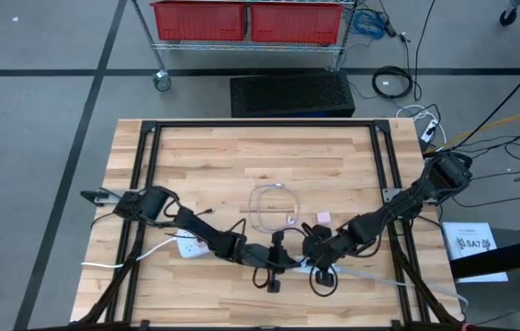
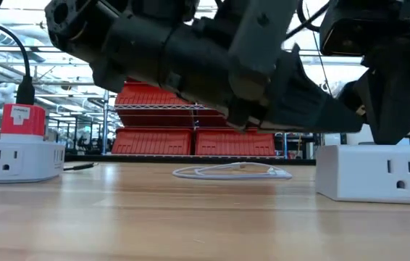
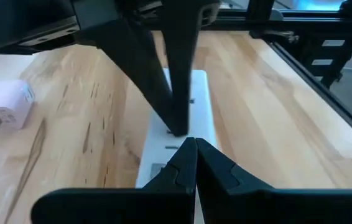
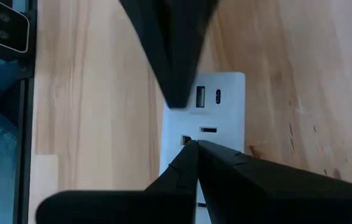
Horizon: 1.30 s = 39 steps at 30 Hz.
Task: Insert USB
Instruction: Insert the pink charger adapter into the right white outlet extension
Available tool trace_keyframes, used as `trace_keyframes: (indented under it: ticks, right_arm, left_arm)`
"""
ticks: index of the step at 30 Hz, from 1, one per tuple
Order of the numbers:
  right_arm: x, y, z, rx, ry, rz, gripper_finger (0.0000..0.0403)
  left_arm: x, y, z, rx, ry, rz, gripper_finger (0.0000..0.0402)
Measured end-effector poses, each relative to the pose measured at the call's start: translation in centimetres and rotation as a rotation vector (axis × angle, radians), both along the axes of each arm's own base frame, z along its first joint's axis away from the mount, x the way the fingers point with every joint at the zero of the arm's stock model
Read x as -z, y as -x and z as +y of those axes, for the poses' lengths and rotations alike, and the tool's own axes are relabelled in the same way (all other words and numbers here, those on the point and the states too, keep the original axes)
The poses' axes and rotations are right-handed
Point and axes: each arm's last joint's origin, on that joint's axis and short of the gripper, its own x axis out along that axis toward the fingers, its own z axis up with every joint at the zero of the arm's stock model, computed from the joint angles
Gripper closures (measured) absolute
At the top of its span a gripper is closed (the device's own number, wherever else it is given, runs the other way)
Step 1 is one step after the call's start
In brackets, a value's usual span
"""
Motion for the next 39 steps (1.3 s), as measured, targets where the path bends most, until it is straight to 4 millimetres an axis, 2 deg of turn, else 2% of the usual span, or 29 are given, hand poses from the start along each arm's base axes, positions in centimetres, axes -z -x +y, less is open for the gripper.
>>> trace_keyframes:
  ticks: [20, 32, 39]
  right_arm:
    - [-0.1, -0.2, 0.1, 0.014, -0.015, -0.020, 0.0393]
    - [-1.4, 0.1, 0.4, 0.031, -0.076, -0.067, 0.0336]
    - [-2.9, 0.8, 0.1, 0.145, -0.164, -0.050, 0.0301]
  left_arm:
    - [0.5, -0.2, 1.0, -0.040, 0.013, 0.069, 0.0395]
    - [0.5, -0.2, 1.1, -0.046, 0.008, 0.073, 0.0395]
    - [0.5, -0.2, 1.1, -0.047, 0.008, 0.075, 0.0395]
